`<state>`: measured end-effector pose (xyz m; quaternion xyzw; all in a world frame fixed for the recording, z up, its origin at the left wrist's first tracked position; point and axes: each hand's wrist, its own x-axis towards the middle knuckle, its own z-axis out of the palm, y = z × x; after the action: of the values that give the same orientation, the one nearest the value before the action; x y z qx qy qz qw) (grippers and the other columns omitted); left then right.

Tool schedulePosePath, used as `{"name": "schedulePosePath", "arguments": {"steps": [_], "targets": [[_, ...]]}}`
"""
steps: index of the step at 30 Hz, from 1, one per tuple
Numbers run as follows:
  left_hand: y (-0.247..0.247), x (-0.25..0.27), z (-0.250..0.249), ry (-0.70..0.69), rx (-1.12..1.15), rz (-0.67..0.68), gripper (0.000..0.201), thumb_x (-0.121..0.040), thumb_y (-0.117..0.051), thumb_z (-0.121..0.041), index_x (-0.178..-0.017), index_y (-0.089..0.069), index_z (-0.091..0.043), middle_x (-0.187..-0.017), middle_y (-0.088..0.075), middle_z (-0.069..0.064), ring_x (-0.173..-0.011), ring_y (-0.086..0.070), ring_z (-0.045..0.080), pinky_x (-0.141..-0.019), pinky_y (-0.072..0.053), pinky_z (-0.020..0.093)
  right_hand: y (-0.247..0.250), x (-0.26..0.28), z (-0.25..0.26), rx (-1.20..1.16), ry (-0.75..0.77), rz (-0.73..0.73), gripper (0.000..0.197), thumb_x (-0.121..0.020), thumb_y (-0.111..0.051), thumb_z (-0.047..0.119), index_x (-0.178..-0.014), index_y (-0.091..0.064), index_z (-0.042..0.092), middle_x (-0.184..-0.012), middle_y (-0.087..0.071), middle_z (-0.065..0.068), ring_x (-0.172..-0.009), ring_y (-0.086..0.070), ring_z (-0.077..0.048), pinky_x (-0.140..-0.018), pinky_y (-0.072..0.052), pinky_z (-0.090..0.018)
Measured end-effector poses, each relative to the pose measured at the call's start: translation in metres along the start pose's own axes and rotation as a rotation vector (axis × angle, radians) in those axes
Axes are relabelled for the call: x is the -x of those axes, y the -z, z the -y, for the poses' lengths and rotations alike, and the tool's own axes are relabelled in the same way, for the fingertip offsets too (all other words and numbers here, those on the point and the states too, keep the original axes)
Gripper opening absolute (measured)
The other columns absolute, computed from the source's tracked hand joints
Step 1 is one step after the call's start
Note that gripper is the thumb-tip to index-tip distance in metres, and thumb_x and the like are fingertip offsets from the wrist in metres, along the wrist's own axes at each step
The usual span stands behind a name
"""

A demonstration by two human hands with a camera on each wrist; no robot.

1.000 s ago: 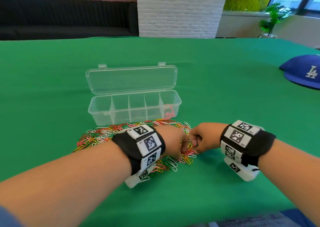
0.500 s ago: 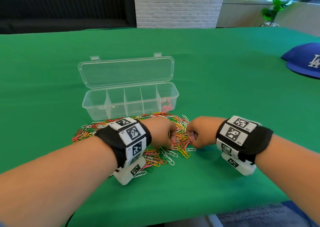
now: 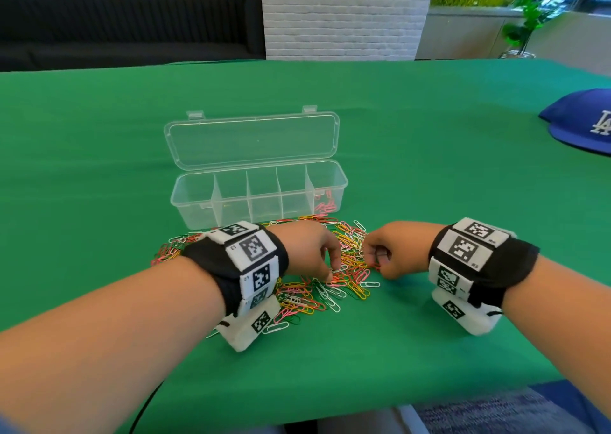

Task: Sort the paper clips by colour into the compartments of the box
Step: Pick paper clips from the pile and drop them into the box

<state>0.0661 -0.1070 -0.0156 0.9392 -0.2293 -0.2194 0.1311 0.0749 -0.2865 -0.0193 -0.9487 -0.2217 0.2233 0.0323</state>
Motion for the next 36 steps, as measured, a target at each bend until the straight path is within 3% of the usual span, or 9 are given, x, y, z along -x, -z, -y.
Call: {"name": "schedulePosePath", "arguments": {"steps": [4,8,11,16,20,22,25,31,36], "targets": [[-0.008,-0.006,-0.010,-0.018,-0.132,-0.020,0.016,-0.085,-0.067,-0.027,-0.100,-0.065,-0.024,-0.081,-0.054,-0.009,-0.077,-0.050,0.012,-0.067,-0.038,0.023,0.004,0.005,-0.007,-0.053,-0.012,-0.025,0.019,-0.079,-0.056,0.008,-0.084,-0.058,0.026,-0.062,-0.050,0.012,-0.055,-0.044,-0.001,-0.059,-0.039,-0.018],[-0.010,-0.009,-0.008,-0.010,-0.117,-0.007,0.009,-0.087,-0.063,-0.022,-0.095,-0.065,-0.020,-0.082,-0.056,-0.008,-0.077,-0.050,0.011,-0.068,-0.037,0.022,0.006,0.004,-0.016,-0.169,-0.042,-0.064,0.016,-0.083,-0.052,0.007,-0.080,-0.057,0.022,-0.061,-0.054,0.013,-0.054,-0.049,0.000,-0.051,-0.038,-0.005],[-0.006,-0.004,-0.004,0.008,-0.007,-0.001,0.008,-0.088,-0.063,-0.024,-0.094,-0.066,-0.020,-0.081,-0.059,-0.010,-0.074,-0.052,0.009,-0.062,-0.040,0.021,0.003,-0.003,-0.019,-0.344,-0.061,-0.057,0.025,-0.084,-0.045,0.000,-0.075,-0.051,0.022,-0.068,-0.058,0.006,-0.060,-0.055,-0.008,-0.056,-0.044,-0.015],[0.007,0.004,0.013,0.094,0.326,-0.003,0.004,-0.090,-0.061,-0.019,-0.087,-0.060,-0.021,-0.080,-0.064,-0.007,-0.066,-0.057,0.003,-0.067,-0.049,0.018,0.005,-0.012,-0.014,-0.555,-0.064,-0.023,0.033,-0.084,-0.035,-0.009,-0.074,-0.049,0.019,-0.064,-0.048,0.000,-0.058,-0.048,-0.013,-0.051,-0.038,-0.021],[0.013,0.011,0.023,0.160,0.856,-0.001,0.017,-0.092,-0.048,0.003,-0.081,-0.048,-0.010,-0.065,-0.065,0.004,-0.052,-0.060,0.009,-0.054,-0.052,0.019,0.009,-0.013,-0.003,-0.478,-0.033,0.044,0.021,-0.088,-0.049,0.009,-0.074,-0.054,0.023,-0.063,-0.046,0.005,-0.055,-0.038,-0.011,-0.052,-0.033,-0.021],[0.015,0.014,0.027,0.161,0.929,-0.001,0.019,-0.091,-0.043,0.006,-0.085,-0.049,-0.011,-0.060,-0.063,0.004,-0.048,-0.059,0.010,-0.050,-0.048,0.020,0.008,-0.011,0.004,-0.271,0.008,0.025,0.012,-0.086,-0.061,0.026,-0.076,-0.056,0.025,-0.061,-0.046,0.010,-0.054,-0.039,-0.005,-0.054,-0.032,-0.019],[0.017,0.016,0.030,0.184,0.977,-0.001,0.025,-0.090,-0.038,0.008,-0.092,-0.054,-0.011,-0.064,-0.062,0.006,-0.048,-0.059,0.010,-0.049,-0.048,0.018,0.003,-0.011,0.013,-0.053,0.007,-0.011,0.022,-0.077,-0.070,0.042,-0.081,-0.058,0.024,-0.061,-0.045,0.010,-0.055,-0.041,-0.002,-0.052,-0.031,-0.021],[0.016,0.021,0.034,0.218,0.888,-0.034,0.025,-0.091,-0.041,0.005,-0.081,-0.058,-0.010,-0.066,-0.053,0.003,-0.050,-0.048,0.008,-0.044,-0.041,0.013,-0.004,-0.014,0.018,0.049,-0.016,-0.045,0.022,-0.076,-0.071,0.038,-0.083,-0.055,0.024,-0.068,-0.046,0.011,-0.060,-0.043,-0.005,-0.052,-0.032,-0.020],[0.018,0.030,0.037,0.191,0.316,-0.031,0.015,-0.092,-0.056,-0.029,-0.083,-0.054,-0.017,-0.065,-0.048,-0.005,-0.054,-0.041,0.009,-0.055,-0.037,0.020,-0.004,-0.016,0.021,0.009,0.002,-0.028,0.003,-0.082,-0.059,0.020,-0.080,-0.059,0.022,-0.065,-0.054,0.008,-0.056,-0.048,-0.006,-0.052,-0.038,-0.020]]}}
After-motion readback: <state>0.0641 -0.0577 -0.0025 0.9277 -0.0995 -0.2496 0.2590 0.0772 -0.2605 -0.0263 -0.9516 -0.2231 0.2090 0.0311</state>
